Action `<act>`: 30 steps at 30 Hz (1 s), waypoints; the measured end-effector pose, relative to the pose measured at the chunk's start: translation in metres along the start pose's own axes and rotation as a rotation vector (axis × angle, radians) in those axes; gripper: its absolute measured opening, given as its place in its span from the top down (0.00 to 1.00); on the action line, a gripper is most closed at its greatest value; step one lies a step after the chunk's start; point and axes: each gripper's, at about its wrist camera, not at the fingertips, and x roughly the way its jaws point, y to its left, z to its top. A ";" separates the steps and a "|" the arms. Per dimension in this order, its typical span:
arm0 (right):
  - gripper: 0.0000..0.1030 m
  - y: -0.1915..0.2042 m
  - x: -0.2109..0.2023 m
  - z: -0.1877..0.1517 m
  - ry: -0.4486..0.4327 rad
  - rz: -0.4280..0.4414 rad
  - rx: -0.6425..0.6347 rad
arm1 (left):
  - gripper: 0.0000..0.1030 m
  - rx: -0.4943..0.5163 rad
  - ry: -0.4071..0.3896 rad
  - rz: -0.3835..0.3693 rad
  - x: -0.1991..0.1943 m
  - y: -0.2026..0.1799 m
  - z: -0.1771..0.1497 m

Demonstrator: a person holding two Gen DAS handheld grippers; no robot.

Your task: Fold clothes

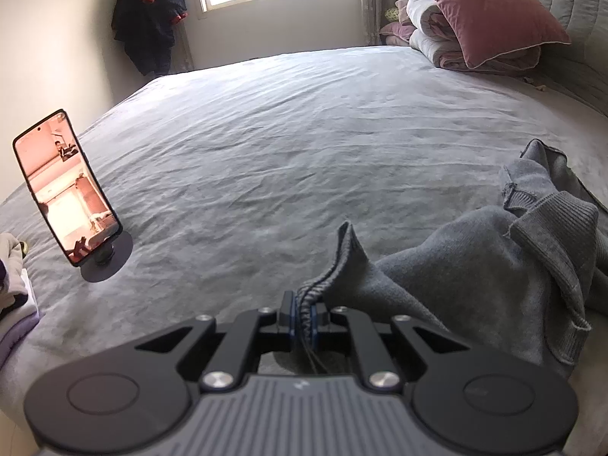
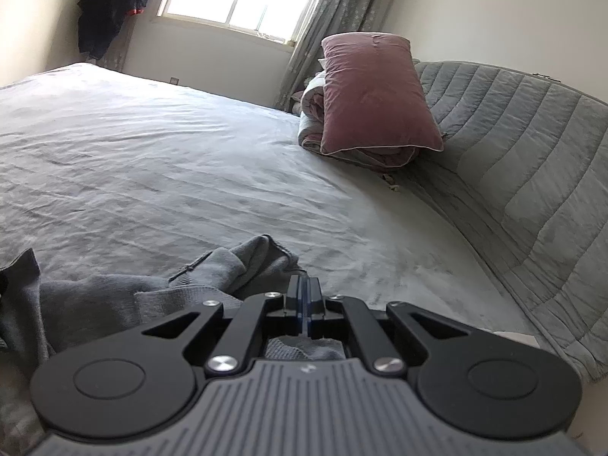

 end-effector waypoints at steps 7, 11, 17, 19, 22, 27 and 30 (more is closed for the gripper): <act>0.99 0.012 0.001 -0.002 0.006 0.001 -0.013 | 0.93 0.013 -0.006 0.039 -0.002 -0.001 0.000; 0.99 0.019 0.003 -0.006 0.014 0.009 -0.025 | 0.93 0.033 -0.017 0.059 -0.003 -0.004 0.000; 0.99 0.026 0.006 -0.009 0.026 0.027 -0.031 | 0.93 0.034 -0.016 0.051 -0.003 -0.005 0.000; 0.99 0.025 0.009 -0.011 0.039 0.079 -0.015 | 0.93 0.023 -0.014 0.036 -0.004 -0.002 0.001; 0.94 0.024 0.013 -0.014 0.060 0.158 0.008 | 0.93 -0.013 -0.007 -0.007 -0.006 0.008 0.001; 0.61 0.023 0.023 -0.020 0.096 0.334 0.049 | 0.92 -0.037 -0.001 -0.068 -0.009 0.019 -0.005; 0.48 0.033 0.029 -0.026 0.077 0.387 0.038 | 0.88 -0.033 -0.001 -0.096 -0.009 0.024 -0.011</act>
